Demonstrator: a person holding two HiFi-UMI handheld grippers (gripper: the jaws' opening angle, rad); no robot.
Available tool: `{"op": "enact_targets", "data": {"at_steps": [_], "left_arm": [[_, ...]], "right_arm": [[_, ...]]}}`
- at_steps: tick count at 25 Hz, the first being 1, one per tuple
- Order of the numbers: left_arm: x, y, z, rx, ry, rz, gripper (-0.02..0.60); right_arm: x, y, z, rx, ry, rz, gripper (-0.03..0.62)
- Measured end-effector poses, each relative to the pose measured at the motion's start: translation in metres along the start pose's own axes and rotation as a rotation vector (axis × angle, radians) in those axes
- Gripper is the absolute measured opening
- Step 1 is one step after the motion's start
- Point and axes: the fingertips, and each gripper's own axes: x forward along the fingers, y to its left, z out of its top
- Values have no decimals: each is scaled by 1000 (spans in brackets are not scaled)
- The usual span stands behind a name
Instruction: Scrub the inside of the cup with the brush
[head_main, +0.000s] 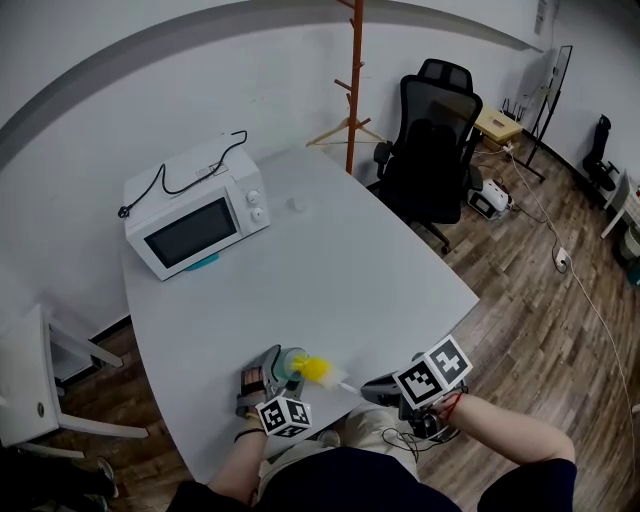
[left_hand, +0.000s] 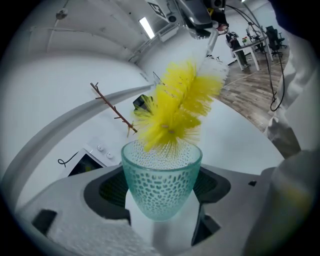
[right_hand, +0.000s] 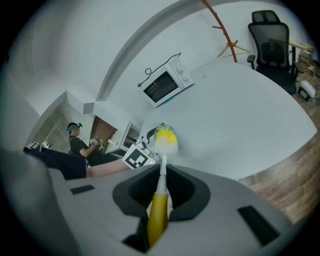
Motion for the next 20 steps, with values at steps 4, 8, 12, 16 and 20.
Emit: {"op": "enact_targets", "data": {"at_steps": [4,8,12,16,20], "left_arm": [[9,4,2,-29,7,3,384],[23,3,1,-183,9,-23,384],[39,-1,2,-444,-21,-75,385],[59,-7,11,-655,-55,-118,385],[78,-18,20,-703,-90,-140,385]], "right_arm": [[-8,-7,-1,23,-29,6,49],[-18,-12,12,11,-120,32,49],[-27,-20,29,-22,-253,23,49],[-28,-38,40,-72,-362,-46,49],[-24,-53,46,-65,-446,-82,49]]}}
